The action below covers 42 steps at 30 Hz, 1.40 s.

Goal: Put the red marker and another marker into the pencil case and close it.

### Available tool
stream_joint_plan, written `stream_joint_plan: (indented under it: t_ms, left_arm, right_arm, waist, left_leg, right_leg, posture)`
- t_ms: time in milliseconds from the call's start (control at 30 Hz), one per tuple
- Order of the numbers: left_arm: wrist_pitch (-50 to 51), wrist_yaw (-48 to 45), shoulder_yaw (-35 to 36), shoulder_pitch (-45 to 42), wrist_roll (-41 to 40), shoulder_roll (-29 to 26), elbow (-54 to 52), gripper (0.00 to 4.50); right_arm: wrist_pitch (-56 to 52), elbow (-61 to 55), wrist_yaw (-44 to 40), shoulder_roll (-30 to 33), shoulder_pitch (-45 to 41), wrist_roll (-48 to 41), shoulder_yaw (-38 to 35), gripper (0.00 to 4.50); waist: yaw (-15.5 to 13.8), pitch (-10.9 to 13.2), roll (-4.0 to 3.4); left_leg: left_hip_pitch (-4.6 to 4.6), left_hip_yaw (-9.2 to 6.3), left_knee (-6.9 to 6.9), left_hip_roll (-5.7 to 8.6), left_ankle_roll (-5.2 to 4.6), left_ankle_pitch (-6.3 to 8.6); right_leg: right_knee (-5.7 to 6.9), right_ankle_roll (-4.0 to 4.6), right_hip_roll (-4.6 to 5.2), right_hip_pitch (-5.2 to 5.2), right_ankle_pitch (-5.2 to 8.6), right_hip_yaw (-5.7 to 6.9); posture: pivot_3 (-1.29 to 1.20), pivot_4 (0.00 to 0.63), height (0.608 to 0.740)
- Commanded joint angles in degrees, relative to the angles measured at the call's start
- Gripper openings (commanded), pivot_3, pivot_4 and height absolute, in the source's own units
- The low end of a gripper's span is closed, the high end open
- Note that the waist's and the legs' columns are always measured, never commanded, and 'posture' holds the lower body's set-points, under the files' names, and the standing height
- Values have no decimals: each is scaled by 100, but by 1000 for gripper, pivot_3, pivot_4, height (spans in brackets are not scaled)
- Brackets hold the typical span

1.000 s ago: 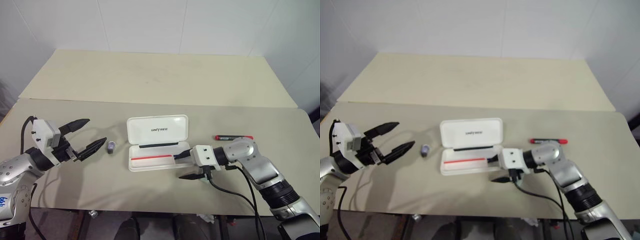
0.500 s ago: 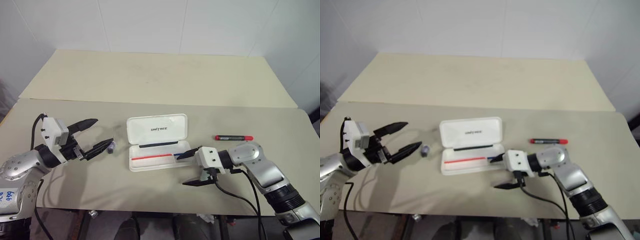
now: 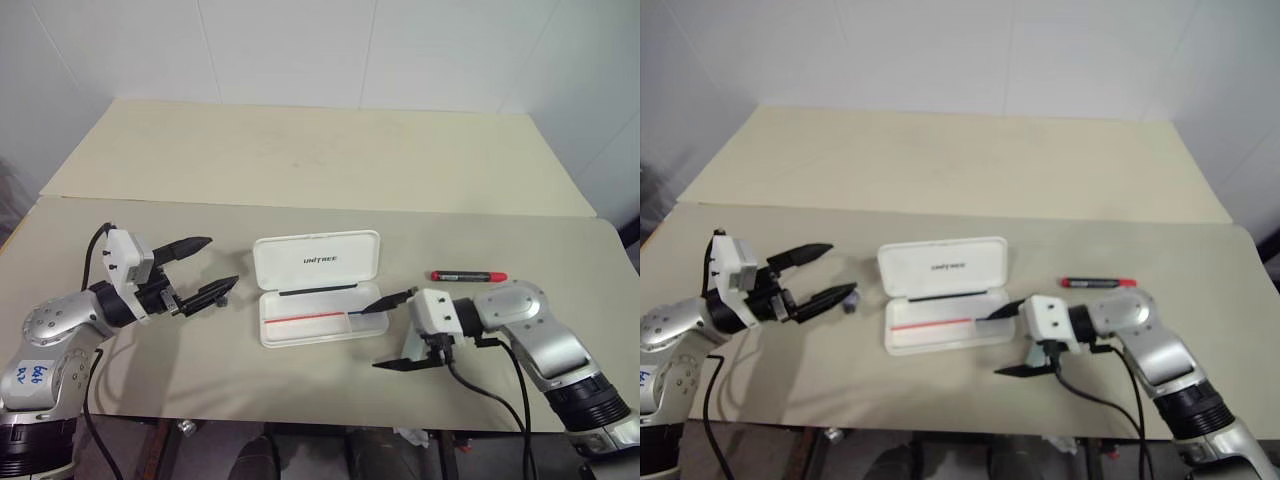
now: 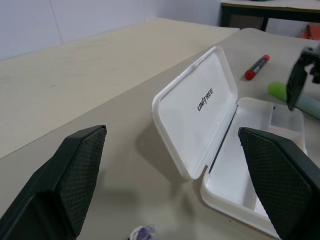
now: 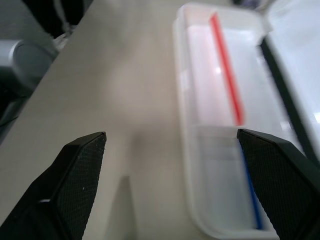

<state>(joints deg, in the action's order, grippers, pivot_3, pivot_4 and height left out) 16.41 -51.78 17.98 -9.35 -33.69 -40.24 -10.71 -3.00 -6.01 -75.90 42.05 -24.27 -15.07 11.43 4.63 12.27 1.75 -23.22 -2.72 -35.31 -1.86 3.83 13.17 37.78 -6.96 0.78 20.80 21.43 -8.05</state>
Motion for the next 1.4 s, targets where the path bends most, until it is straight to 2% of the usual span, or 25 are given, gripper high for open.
stream_joint_plan:
  t_ms: [33, 300, 433, 700, 1200, 1400]
  left_arm:
    - [88, -106, 25, 92, -238, 16, -363, 4500]
    - [296, -152, 30, 68, -387, -15, -559, 4500]
    - [325, -86, 73, 125, -393, 17, -723, 4500]
    - [325, 93, 174, 344, -388, 100, -968, 4500]
    - [314, 286, 225, 561, -427, 148, -1148, 4500]
    - [306, 274, 235, 561, -428, 137, -1131, 4500]
  right_arm:
    - [-111, -1, 88, 140, -347, -226, -462, 4452]
    - [108, 1497, 78, 233, -1679, 264, -502, 4452]
    - [558, 2661, 62, 251, -2375, 842, -273, 4452]
    - [1172, 4188, -207, 147, -3072, 1492, 91, 4452]
    - [1541, 5272, -492, 266, -3699, 2233, 389, 4452]
    - [1671, 5316, -661, 388, -3746, 2397, 400, 4452]
  waist:
    - [11, 0, 0]
    - [12, 1, -1]
    - [15, 1, -1]
    - [32, 3, -4]
    - [33, 5, -8]
    - [32, 5, -8]
  left_leg:
    - [0, 1, 0, 0, 0, 0]
    - [2, 1, -3, 0, -1, -1]
    - [-1, 3, 1, -1, -2, 0]
    - [-1, 8, 4, -2, -4, 1]
    - [0, 10, 2, 0, -4, 1]
    - [0, 10, 2, 1, -4, 1]
  right_leg:
    - [1, 0, 1, 0, 0, 0]
    - [0, 0, 3, 0, 0, 0]
    - [-6, 0, 5, 2, 0, 0]
    - [-10, 0, 7, 3, 0, -2]
    - [-5, 0, 10, 4, 0, -4]
    - [-6, 0, 9, 3, 0, -3]
  posture:
    - [0, 150, 740]
    - [0, 150, 740]
    - [0, 150, 740]
    - [0, 150, 740]
    - [0, 150, 740]
    - [0, 150, 740]
